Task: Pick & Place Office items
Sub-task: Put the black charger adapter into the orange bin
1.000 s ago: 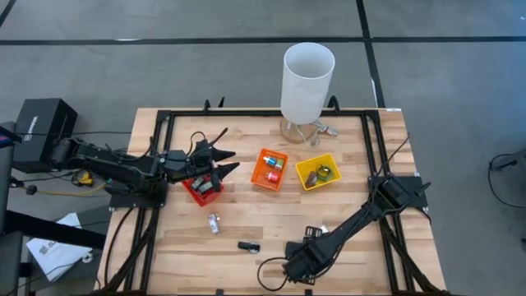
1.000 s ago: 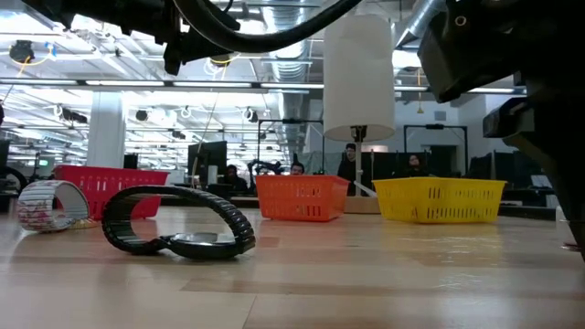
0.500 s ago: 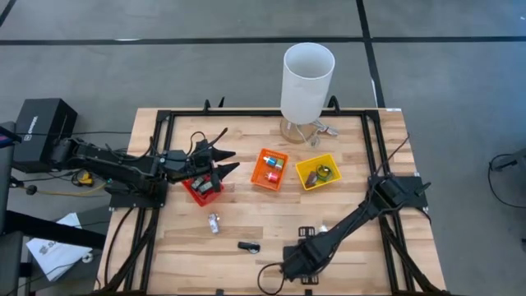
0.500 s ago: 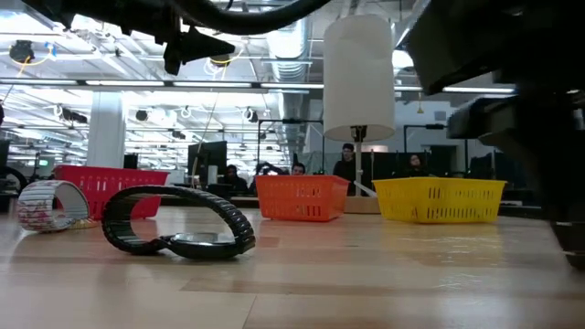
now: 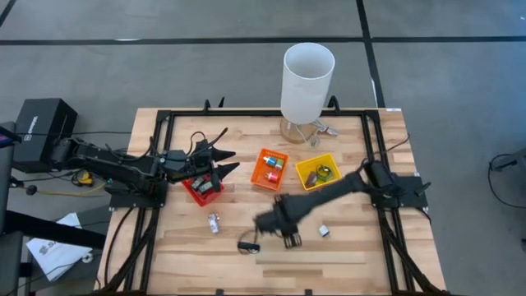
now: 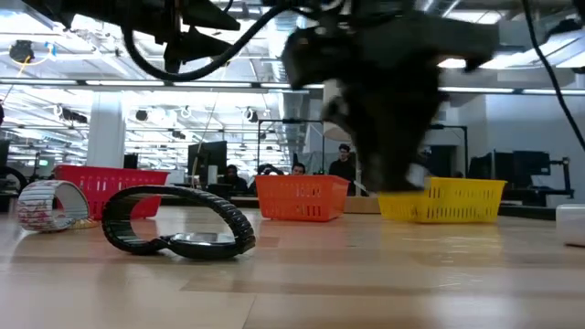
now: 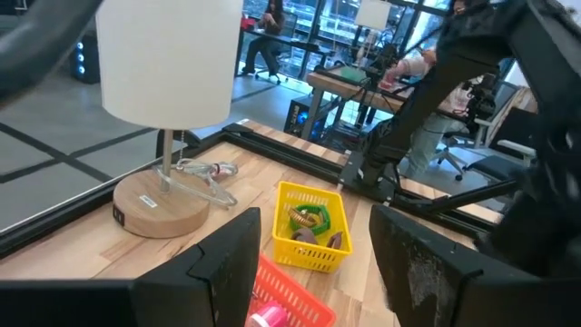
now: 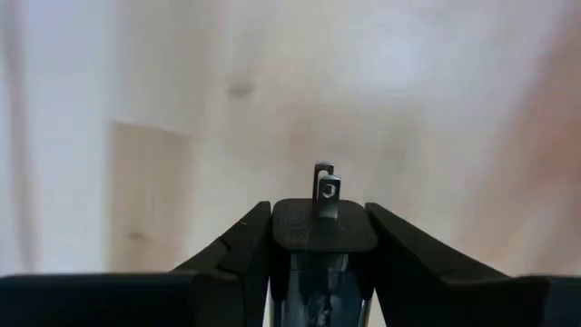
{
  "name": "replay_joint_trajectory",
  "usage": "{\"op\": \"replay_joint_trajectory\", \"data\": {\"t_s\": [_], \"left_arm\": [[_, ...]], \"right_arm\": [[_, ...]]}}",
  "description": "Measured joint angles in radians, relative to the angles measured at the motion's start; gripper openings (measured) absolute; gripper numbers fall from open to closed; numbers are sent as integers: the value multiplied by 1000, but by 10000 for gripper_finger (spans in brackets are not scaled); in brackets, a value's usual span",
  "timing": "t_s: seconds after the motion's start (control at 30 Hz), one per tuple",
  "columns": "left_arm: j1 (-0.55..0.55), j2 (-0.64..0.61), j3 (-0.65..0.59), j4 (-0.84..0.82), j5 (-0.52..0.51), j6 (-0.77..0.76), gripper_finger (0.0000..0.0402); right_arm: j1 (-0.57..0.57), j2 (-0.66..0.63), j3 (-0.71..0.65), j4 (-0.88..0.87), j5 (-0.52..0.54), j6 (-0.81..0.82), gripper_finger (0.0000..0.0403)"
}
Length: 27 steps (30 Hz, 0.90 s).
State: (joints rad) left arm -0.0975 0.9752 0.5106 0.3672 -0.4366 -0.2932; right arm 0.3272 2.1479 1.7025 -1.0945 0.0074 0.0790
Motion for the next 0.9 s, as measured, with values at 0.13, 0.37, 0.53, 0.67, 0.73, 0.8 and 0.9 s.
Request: {"op": "replay_joint_trajectory", "data": {"t_s": [0.13, 0.37, 0.53, 0.67, 0.73, 0.8, 0.9], "left_arm": [[0, 0, 0, -5, 0, 0, 204], [-7, 0, 0, -41, 0, 0, 204], [-34, 0, 0, -104, -1, 0, 204], [-53, 0, 0, -160, 2, -2, 204], [-60, 0, 0, -175, 1, -3, 204], [-66, 0, 0, -180, 1, -3, 204], [-81, 0, 0, -185, -1, -3, 204]], "right_arm": [[-98, -2, 143, -141, -2, -164, 138], [-297, -3, 313, -154, 65, -323, 138], [-406, -3, 253, -49, 23, -319, 151], [-439, 3, 159, 49, -8, -388, 151], [-445, 3, 139, 92, -3, -414, 146], [-452, 3, 131, 133, -10, -409, 145], [-473, 3, 121, 207, -11, -386, 162]]}}
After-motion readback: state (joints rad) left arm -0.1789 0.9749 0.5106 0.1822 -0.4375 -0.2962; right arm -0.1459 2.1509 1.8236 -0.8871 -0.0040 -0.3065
